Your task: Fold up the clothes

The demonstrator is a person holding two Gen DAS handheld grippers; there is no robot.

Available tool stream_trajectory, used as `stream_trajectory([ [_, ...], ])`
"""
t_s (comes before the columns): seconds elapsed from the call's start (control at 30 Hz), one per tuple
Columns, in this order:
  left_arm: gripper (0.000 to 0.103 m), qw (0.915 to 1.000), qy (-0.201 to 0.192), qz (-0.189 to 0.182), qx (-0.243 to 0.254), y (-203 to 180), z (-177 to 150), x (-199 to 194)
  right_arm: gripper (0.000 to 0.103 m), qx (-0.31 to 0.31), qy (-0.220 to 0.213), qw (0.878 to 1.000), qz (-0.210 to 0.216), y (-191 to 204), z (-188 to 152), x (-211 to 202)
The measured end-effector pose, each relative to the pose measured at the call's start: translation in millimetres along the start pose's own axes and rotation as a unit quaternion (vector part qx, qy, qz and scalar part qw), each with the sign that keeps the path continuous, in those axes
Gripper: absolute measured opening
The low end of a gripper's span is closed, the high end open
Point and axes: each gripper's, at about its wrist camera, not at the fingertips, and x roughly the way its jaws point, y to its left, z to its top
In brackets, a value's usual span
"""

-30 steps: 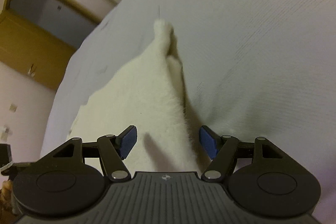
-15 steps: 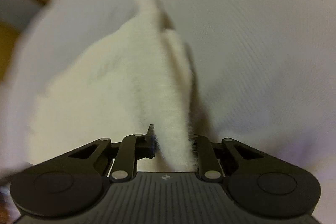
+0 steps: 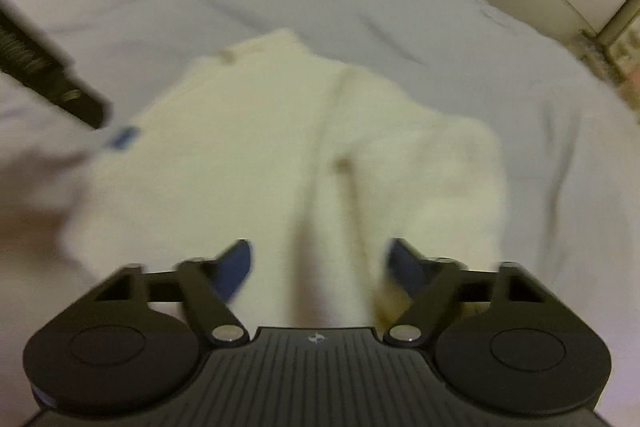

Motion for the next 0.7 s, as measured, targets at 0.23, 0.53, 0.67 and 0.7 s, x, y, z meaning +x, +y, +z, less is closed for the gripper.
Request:
stream_trajectory([
  [0.23,0.029,0.9928,0.015,-0.111,-0.042,-24,0,13,0.075,0.170,-0.069,0.979,0.087,-83,-11,-67],
  [0.53,0.045,0.9536,0.057,-0.236,-0.178,-63,5,82,0.066,0.396,-0.066,0.911,0.099,-174,-73,-63],
  [0.67,0.052,0.9473,0.055,-0.249,-0.194,-73,10,103,0.064,0.394,-0.053,0.910,0.117,-165,-83,-30],
  [0.7,0.057,0.9463,0.057,-0.251,-0.195,-77,12,109,0.064,0.383,-0.051,0.915,0.118,-158,-83,-25],
])
